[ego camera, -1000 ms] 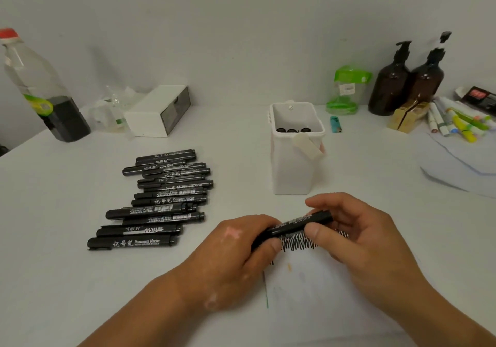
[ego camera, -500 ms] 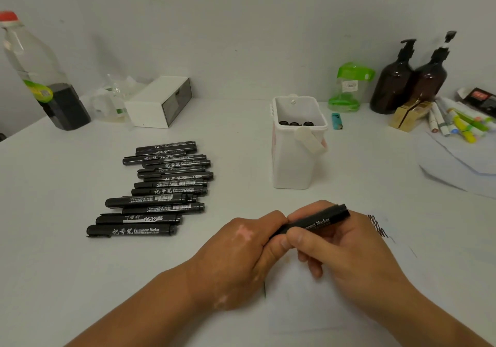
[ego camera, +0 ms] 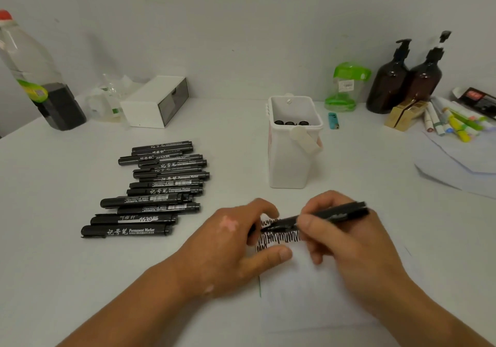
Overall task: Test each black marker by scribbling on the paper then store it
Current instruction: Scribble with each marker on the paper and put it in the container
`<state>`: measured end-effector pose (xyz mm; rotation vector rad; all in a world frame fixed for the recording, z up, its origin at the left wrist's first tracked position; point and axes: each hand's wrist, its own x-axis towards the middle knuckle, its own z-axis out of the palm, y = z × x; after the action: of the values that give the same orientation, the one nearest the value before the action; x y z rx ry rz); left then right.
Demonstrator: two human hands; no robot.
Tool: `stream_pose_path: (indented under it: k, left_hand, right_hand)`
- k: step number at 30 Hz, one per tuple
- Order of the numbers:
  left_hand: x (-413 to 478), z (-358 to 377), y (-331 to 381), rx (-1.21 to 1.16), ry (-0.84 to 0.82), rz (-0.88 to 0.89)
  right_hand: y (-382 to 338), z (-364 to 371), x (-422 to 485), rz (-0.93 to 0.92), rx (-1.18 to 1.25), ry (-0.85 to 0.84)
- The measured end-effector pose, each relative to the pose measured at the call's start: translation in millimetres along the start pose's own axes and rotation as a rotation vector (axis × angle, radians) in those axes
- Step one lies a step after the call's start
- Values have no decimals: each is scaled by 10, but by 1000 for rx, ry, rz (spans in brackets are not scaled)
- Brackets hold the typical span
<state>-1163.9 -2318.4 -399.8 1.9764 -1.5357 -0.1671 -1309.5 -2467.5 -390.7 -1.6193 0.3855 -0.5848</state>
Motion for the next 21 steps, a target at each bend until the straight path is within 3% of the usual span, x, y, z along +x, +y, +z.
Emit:
stream_pose_path:
  k: [3, 8, 21]
  left_hand:
    - [-35, -60, -132, 92, -50, -45]
    - [-34, -27, -150, 106, -106, -83]
    - [-32, 11, -115, 144, -135, -68]
  right_hand:
    - [17, -90, 50, 36, 89, 109]
    - [10, -63, 23, 116, 93, 21]
    - [26, 90, -20, 122, -390, -55]
